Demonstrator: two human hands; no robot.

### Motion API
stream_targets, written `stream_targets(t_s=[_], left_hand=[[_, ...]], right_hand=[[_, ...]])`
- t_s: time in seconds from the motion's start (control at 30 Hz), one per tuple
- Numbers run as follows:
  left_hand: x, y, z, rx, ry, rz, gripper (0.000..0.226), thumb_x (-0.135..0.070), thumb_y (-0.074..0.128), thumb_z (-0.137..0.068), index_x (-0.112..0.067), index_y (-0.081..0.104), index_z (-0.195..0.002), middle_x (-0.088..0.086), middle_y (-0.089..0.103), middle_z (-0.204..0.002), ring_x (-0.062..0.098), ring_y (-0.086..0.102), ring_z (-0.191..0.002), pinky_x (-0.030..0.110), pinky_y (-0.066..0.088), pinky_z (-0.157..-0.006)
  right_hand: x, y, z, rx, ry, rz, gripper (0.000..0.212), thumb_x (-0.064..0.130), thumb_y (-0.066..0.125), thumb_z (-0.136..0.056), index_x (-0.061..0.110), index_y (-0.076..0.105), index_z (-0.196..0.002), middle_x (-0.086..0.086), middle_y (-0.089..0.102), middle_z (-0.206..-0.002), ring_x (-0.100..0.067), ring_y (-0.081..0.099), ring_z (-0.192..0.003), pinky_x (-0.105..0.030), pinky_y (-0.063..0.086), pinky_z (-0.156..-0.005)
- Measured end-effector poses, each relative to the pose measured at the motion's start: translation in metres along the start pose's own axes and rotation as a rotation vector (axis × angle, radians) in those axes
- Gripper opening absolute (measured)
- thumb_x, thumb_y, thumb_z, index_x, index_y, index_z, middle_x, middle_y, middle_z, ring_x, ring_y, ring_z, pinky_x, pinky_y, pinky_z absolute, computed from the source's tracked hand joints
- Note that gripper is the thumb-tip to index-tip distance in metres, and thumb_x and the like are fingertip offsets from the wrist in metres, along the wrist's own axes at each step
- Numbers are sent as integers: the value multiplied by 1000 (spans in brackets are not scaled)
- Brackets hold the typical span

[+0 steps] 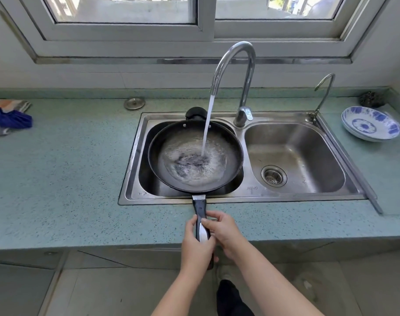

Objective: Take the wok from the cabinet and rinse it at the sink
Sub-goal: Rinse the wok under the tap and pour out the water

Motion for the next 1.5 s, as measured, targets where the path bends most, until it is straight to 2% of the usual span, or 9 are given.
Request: stream_targets(t_s=[0.1,0.23,0.43,0.53,0.6,0.93,1.17,1.37,1.5], left_hand=[[-1,4,-2,-1,-6,-162,55,-16,62,-81,-28,41,-130,-9,60,-80,10,64,-60,21,45,-47],[-3,10,-3,-39,10,-281,55,-16,59,-81,-25,38,-131,5,65,-94,30,63,-85,32,47,-64],[0,1,-4,-39,-39,-15,50,-6,69,-73,-27,51,-114,8,67,-83,27,61,-63,38,56,-58],[1,-7,-1,10,-65,135,51,4,66,-72,-34,51,-102,10,64,-67,20,51,-37,25,45,-38],[-1,-12,2,40,-81,252,48,9,60,-75,-28,52,-103,10,60,-59,18,44,-31,19,36,-34],[-6,-21,4,205,-196,624,34,11,48,-81,-13,49,-105,3,48,-45,11,39,-27,14,30,-29],[-13,-30,4,159,-166,212,9,-2,52,-88,-10,47,-88,6,50,-57,13,48,-31,19,40,-34],[-28,-30,-4,30,-52,-496,25,-17,49,-89,-9,52,-113,17,64,-111,35,60,-103,34,46,-85],[-28,-29,-3,-73,-60,-416,38,-23,58,-85,-12,49,-120,11,65,-112,30,59,-105,29,42,-79]], right_hand=[[-1,-2,-2,-14,-20,113,36,-4,58,-83,5,53,-118,-10,65,-80,-17,64,-66,-24,52,-54],[-3,-2,-5,-13,-43,183,41,-3,60,-82,5,53,-121,-3,63,-78,-10,62,-70,-14,48,-53],[-3,-4,-5,6,0,86,39,0,59,-83,7,51,-120,-16,66,-98,-22,65,-81,-28,53,-65],[-2,-1,-2,97,36,-31,23,3,56,-87,5,54,-110,-4,73,-74,-14,67,-62,-22,51,-46],[-3,3,-2,183,71,-142,18,6,54,-88,4,56,-106,-9,72,-79,-20,67,-67,-23,50,-40],[-1,23,-12,377,188,-457,27,14,40,-93,2,63,-98,-14,70,-97,-21,64,-94,-34,55,-79],[0,29,-13,243,177,-498,20,5,39,-94,1,56,-86,-10,71,-71,-18,72,-72,-35,57,-70],[8,39,-6,197,163,-438,18,2,37,-96,-1,51,-85,-13,61,-78,-16,70,-60,-24,59,-56],[14,43,-3,149,160,-345,19,2,38,-96,0,51,-82,-12,59,-79,-20,62,-69,-25,57,-58]])
Point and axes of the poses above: each hand's wrist, its own z-axis away from the middle knuckle, its own y-axis out of the palm, x = y × z, the point moved 3 cm from there along -z, towards the middle knuckle
